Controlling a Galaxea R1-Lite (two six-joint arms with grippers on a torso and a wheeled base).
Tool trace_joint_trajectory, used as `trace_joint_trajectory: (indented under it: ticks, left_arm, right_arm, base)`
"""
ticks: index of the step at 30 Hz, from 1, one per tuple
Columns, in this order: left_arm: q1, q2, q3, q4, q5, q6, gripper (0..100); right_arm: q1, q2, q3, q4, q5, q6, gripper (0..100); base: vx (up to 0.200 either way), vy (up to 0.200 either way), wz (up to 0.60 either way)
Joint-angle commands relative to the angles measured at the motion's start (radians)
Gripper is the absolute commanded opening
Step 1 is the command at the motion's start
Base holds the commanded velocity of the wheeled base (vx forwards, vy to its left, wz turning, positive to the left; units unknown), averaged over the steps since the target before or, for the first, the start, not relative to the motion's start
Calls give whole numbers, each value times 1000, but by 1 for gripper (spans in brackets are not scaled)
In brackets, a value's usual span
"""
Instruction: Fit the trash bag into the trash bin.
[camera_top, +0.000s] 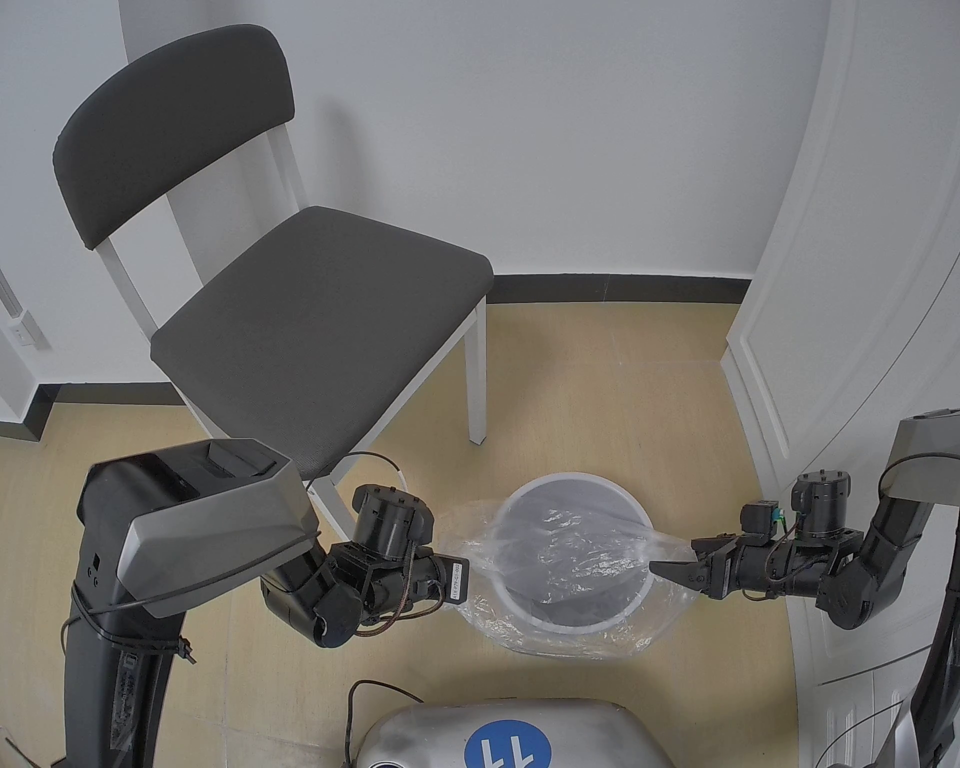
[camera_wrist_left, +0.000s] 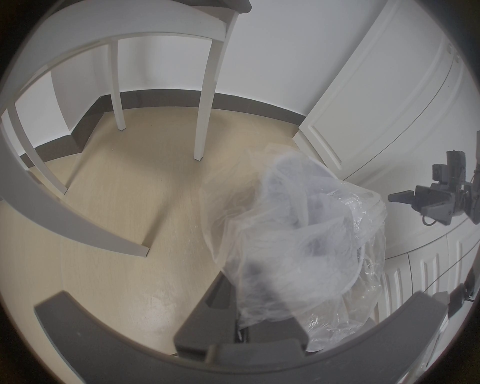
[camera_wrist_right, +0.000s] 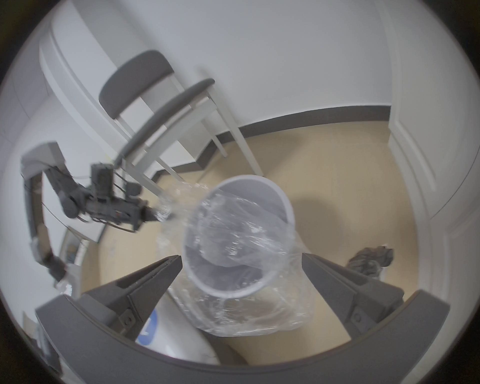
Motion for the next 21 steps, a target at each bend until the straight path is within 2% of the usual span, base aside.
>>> trace_joint_trajectory:
  ticks: [1,7,8,15,21]
  left_arm:
    - [1,2,-2,-1,0,0,0]
    - [0,2,8,-1,-4,-2,0]
    - [0,2,11,-1,-6,-2,100]
    - [1,5,12,-30,0,0,100]
    - [3,0,26,-53,2,6,100]
  right_arm:
    - [-53,-54,11,1,59,42,100]
    - [-44,-57,14,-2,58,34,100]
    - [-44,-57,14,-2,58,34,100]
    - [-38,-56,9,-2,41,28,100]
    - [-9,-50,-1,-2,-45,28,100]
  base:
    - [0,0,0]
    - [0,0,0]
    - [0,0,0]
    - [0,0,0]
    - [0,0,0]
